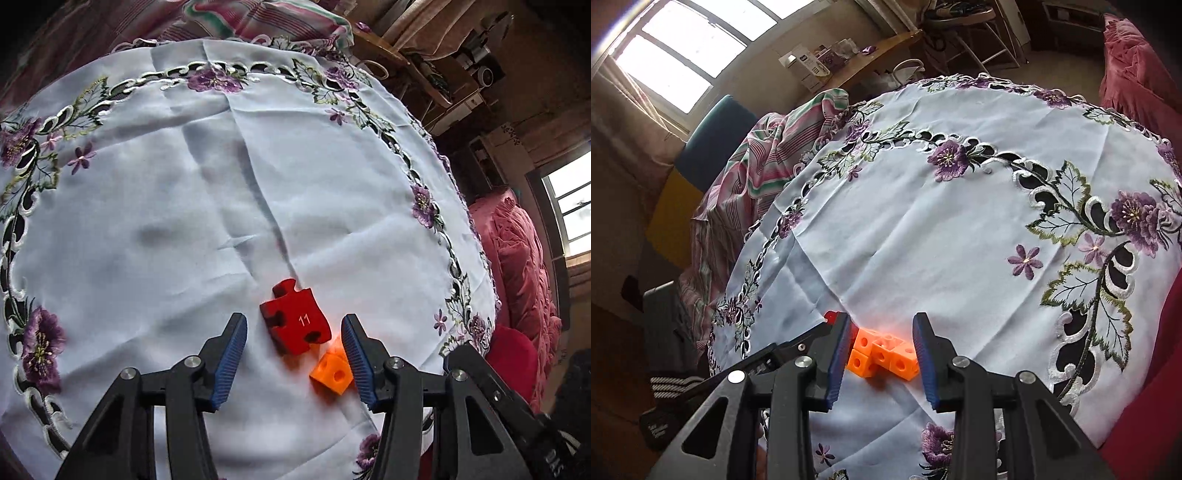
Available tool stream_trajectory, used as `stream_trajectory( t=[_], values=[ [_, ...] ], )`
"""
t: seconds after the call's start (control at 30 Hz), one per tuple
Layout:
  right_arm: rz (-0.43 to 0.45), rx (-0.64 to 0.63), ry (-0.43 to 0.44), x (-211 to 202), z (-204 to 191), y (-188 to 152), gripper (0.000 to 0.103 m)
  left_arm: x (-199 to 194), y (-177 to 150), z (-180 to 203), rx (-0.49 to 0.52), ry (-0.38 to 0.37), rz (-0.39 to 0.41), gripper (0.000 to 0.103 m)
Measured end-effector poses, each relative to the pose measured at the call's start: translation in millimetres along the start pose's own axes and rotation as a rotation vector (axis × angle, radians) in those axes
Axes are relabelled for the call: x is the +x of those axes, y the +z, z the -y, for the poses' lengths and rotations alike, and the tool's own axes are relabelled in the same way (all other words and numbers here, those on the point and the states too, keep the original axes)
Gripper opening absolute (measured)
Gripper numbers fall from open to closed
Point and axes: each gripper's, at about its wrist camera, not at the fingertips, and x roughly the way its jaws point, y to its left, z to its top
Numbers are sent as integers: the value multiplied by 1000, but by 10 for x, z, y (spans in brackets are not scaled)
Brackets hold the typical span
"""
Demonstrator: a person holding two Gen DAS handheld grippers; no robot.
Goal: Organize rigid objects
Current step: 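Grasp the red puzzle piece with the left gripper while the right gripper approaches the orange cubes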
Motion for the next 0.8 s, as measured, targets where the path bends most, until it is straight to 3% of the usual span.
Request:
stream_trajectory(
  t=[0.23,0.27,0.37,0.43,0.57,0.8],
  values=[
    [1,15,11,-4,20,3,35,113,44,134,59,72,12,52],
    [-2,13,9,2,17,3,35,111,31,137,67,87,17,44],
    [-9,11,5,19,13,-5,35,73,-14,107,90,91,23,34],
    [-10,13,2,23,19,-6,35,13,-68,44,93,92,22,33],
    [-30,7,6,59,5,-22,35,-221,-294,-147,123,122,48,33],
    [-97,-46,13,154,-109,-120,35,-608,-969,-635,149,197,74,33]
  ],
)
